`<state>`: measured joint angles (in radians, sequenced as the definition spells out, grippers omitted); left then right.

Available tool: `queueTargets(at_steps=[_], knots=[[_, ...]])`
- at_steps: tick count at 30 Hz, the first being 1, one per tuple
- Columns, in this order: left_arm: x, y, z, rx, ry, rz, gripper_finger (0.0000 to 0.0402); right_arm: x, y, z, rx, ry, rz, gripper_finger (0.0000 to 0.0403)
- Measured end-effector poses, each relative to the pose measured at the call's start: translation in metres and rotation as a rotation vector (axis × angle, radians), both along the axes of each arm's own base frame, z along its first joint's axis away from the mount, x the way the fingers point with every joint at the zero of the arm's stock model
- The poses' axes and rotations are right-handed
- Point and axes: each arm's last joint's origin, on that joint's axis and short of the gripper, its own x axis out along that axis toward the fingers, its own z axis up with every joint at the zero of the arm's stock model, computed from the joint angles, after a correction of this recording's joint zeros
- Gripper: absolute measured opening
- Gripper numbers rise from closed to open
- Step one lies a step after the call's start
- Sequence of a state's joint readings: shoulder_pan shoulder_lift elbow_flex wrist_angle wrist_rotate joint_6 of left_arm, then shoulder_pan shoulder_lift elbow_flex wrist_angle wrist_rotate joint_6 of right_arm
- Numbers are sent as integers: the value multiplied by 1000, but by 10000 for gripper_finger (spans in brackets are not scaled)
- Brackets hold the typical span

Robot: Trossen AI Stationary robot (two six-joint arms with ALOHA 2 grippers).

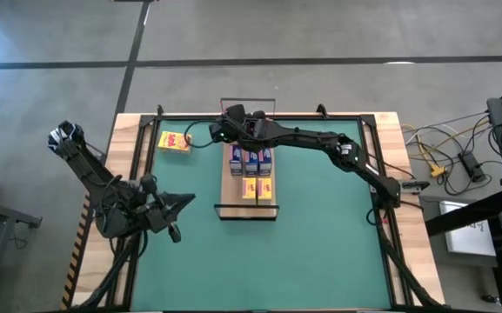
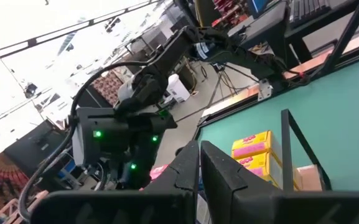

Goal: Stack cereal on shelf
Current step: Put the red cereal box on the shelf aligned with the other red cereal box

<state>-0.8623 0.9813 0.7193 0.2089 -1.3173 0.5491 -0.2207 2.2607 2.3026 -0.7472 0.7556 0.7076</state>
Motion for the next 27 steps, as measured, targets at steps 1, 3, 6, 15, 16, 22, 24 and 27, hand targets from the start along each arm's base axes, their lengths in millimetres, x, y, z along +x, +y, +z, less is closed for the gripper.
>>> queueTargets(at_steps=[1,3,6,15,16,22,24,27], knots=[[0,0,0,0,0,0,0,0,0,-1,1,4,0,173],[0,0,0,0,0,-1,0,0,0,-3,1,6,-1,173],[0,0,0,0,0,-1,0,0,-1,-3,5,8,-1,173],[0,0,0,0,0,-1,0,-1,-1,-13,11,35,1,173],[0,0,0,0,0,-1,0,-1,-1,-14,11,38,1,173],[0,0,0,7,3,-1,0,1,0,-22,52,26,32,186],[0,0,0,7,3,-1,0,1,0,-24,54,31,30,196],[0,0,0,7,3,-1,0,0,0,-25,55,35,30,213]])
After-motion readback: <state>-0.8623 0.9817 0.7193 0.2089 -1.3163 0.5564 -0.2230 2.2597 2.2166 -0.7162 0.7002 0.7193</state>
